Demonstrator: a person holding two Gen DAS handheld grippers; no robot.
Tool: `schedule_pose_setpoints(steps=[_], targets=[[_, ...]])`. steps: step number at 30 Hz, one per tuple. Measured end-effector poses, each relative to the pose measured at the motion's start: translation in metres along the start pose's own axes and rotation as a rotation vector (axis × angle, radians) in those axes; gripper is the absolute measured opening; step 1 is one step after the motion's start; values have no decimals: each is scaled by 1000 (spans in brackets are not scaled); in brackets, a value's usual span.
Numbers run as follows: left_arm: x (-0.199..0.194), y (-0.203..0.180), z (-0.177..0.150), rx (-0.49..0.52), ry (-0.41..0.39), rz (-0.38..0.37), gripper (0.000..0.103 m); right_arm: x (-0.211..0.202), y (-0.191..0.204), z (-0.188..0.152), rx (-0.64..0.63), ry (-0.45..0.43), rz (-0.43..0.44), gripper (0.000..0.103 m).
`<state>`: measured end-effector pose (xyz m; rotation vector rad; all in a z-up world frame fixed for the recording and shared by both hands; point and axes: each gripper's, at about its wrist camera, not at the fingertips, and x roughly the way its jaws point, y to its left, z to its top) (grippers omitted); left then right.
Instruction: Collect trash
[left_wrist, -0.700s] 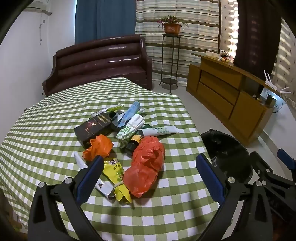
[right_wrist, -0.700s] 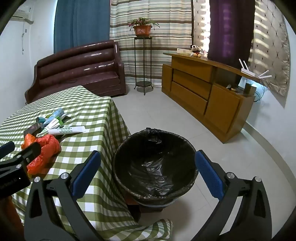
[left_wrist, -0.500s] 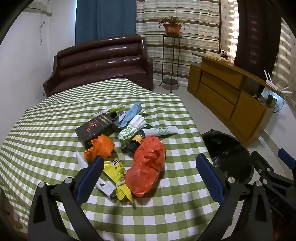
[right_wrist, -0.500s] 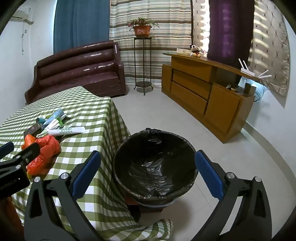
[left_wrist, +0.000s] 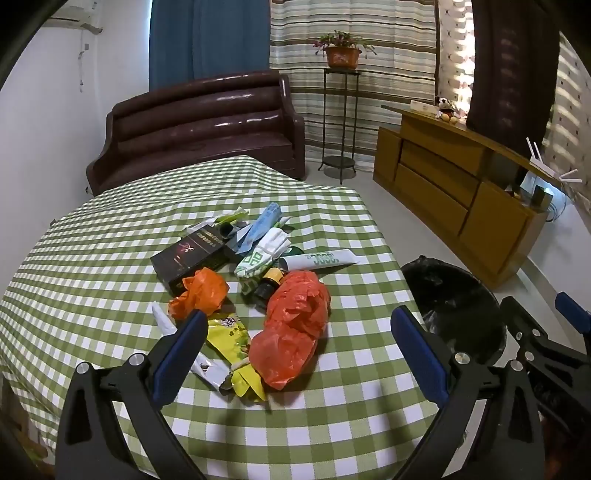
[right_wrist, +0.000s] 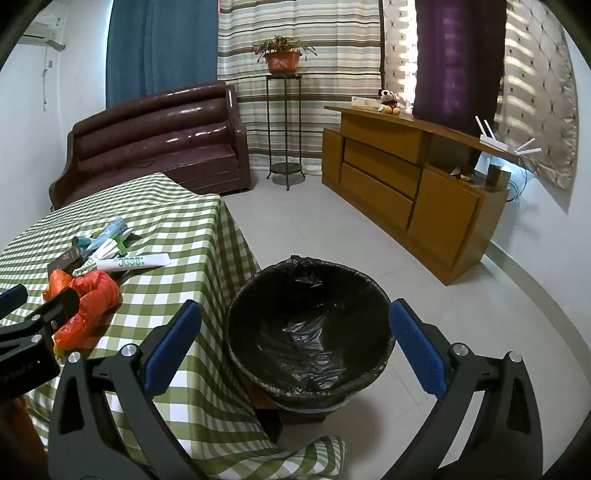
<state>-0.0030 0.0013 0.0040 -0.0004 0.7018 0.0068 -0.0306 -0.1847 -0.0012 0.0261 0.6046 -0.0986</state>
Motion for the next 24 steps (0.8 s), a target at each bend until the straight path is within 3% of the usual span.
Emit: schedule_pose_setpoints(steps=[24], targets=[[0,-2,-2,3,1,4,96,1,-2,0,2,1,2,99]])
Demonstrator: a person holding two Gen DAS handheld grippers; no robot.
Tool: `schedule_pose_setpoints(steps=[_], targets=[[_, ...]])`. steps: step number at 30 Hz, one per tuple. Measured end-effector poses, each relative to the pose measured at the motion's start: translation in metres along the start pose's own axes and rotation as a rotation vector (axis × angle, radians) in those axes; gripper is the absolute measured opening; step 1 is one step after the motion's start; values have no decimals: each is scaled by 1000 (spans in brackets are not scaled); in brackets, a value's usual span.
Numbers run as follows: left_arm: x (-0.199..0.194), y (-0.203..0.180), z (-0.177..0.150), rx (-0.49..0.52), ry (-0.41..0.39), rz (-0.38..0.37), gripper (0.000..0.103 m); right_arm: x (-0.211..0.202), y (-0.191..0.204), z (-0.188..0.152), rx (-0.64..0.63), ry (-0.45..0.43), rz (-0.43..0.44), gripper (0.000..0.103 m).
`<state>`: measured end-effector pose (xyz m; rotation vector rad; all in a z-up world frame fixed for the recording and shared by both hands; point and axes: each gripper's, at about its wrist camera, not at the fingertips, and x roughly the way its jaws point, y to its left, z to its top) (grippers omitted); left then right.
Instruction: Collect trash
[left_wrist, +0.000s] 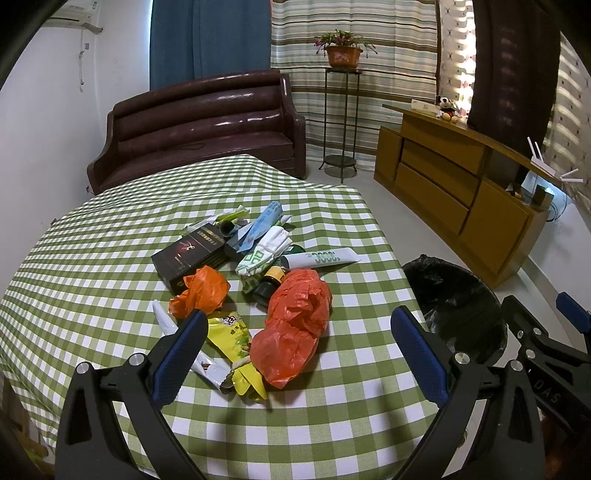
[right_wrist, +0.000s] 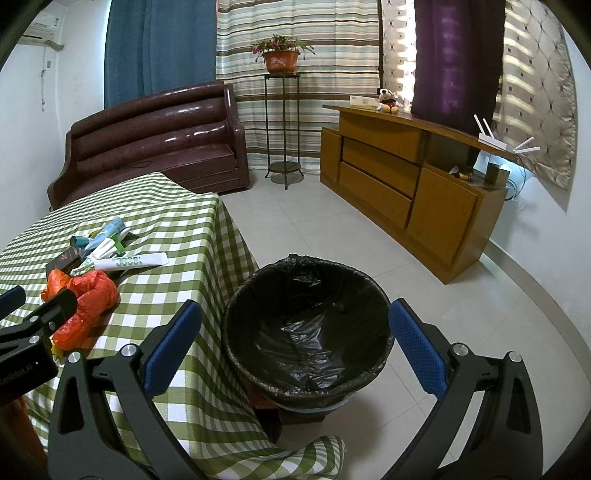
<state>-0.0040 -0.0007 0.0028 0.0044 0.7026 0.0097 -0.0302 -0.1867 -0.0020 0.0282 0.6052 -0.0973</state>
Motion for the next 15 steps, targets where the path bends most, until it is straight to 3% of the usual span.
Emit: schedule_pose_setpoints(steps=[15], targets=[[1,0,-1,0,0,0,96,0,-1,0,1,0,0,99]])
